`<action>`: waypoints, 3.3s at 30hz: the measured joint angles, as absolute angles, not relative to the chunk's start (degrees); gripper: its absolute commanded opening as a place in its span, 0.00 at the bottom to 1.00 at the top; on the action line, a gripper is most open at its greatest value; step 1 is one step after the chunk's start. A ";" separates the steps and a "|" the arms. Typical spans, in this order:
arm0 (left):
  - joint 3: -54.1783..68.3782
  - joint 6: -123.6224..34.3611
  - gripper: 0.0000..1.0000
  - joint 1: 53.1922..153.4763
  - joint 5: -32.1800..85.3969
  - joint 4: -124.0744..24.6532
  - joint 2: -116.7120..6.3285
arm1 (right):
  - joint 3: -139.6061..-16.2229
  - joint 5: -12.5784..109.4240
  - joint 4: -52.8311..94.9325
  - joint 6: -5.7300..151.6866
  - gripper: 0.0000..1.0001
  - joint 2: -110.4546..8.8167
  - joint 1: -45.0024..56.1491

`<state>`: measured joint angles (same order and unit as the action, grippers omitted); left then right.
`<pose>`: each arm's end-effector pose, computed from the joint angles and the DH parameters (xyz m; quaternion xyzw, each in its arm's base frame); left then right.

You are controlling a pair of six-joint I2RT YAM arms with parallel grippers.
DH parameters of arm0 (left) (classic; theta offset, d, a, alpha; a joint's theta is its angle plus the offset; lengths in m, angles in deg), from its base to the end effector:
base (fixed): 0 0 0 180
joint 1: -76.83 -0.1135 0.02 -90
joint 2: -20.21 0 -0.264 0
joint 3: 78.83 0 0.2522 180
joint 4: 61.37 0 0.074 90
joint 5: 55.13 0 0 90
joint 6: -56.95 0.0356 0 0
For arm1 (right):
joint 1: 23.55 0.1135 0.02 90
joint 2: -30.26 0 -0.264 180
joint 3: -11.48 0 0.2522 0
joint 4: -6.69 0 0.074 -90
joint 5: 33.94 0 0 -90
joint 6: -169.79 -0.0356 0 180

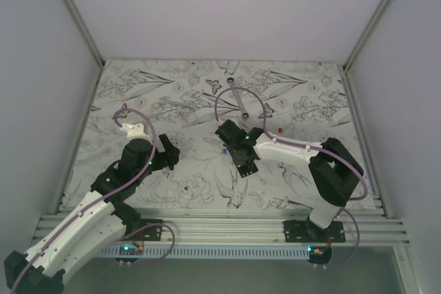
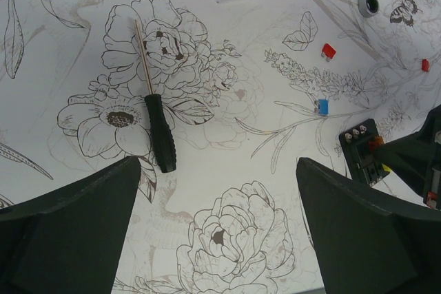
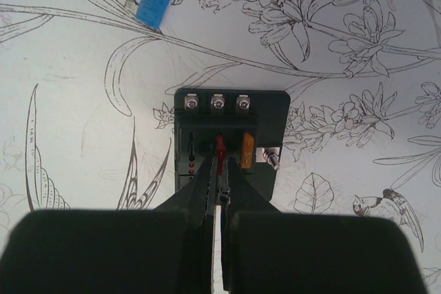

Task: Snap on the fuse box
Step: Install the fuse at the fuse box base.

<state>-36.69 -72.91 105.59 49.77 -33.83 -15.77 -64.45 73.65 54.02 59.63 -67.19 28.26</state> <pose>0.1430 -0.0680 0.2561 -0.1520 0.8081 -0.2266 0.5220 0.2111 0.2510 0.1821 -0.2379 0.9423 -0.0151 0.2351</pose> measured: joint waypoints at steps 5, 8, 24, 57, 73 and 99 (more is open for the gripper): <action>-36.69 -72.91 1.00 105.59 49.74 -33.83 -15.77 | -67.25 72.64 56.71 59.61 0.00 -69.46 27.93; -36.69 -72.91 1.00 105.59 49.74 -33.83 -15.77 | -68.95 72.23 58.45 59.61 0.00 -70.82 27.62; -36.69 -73.02 1.00 105.59 49.46 -33.83 -15.73 | -72.12 66.41 60.29 61.12 0.00 -73.20 21.85; -36.69 -73.06 1.00 105.59 49.35 -33.83 -15.77 | -59.91 78.78 49.82 60.94 0.26 -61.94 29.72; -36.69 -73.08 1.00 105.59 49.35 -33.83 -15.77 | -59.93 79.59 46.56 61.14 0.17 -64.67 29.72; -36.69 -73.08 1.00 105.59 49.33 -33.83 -15.58 | -64.85 72.90 50.41 61.07 0.00 -69.48 24.76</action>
<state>-36.69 -73.08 105.59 49.33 -33.83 -15.58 -64.85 72.90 50.41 61.07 -69.48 24.76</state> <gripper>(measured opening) 0.997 0.006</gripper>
